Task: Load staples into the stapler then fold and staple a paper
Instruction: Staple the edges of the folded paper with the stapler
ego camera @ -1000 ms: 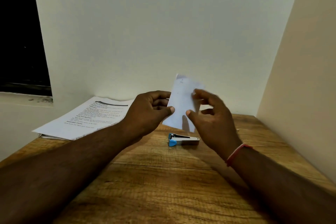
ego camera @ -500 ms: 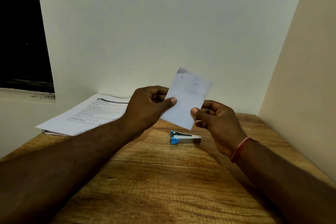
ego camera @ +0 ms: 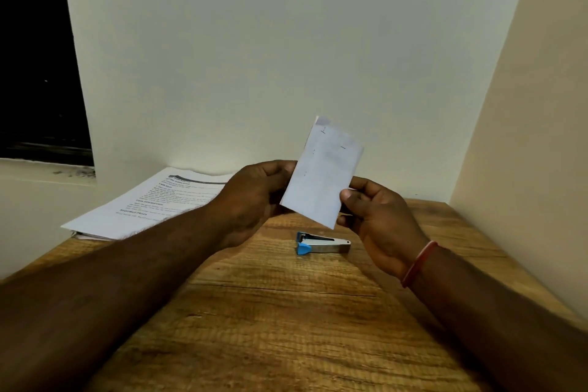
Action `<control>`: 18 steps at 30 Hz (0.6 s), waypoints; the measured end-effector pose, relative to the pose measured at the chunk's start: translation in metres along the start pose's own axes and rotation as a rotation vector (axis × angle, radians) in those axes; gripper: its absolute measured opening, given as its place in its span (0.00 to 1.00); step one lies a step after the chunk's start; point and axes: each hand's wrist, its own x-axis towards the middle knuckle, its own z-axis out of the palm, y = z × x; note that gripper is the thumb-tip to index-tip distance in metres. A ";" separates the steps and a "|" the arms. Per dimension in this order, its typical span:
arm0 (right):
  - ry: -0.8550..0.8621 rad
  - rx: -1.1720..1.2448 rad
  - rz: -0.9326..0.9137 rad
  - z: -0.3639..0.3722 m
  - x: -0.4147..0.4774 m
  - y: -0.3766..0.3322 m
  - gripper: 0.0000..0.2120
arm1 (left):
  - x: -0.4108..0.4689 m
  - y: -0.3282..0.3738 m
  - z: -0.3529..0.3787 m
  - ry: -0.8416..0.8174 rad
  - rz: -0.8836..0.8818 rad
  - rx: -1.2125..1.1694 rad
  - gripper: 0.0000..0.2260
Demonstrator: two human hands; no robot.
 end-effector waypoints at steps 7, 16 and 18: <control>-0.244 0.211 0.044 0.011 -0.015 -0.006 0.16 | -0.009 -0.007 0.011 -0.238 -0.071 0.216 0.21; -0.286 0.024 -0.065 0.019 -0.023 -0.010 0.06 | -0.013 -0.006 0.016 -0.247 -0.056 0.075 0.25; -0.253 0.029 -0.077 0.016 -0.021 -0.006 0.07 | -0.010 -0.006 0.013 -0.203 -0.048 0.049 0.26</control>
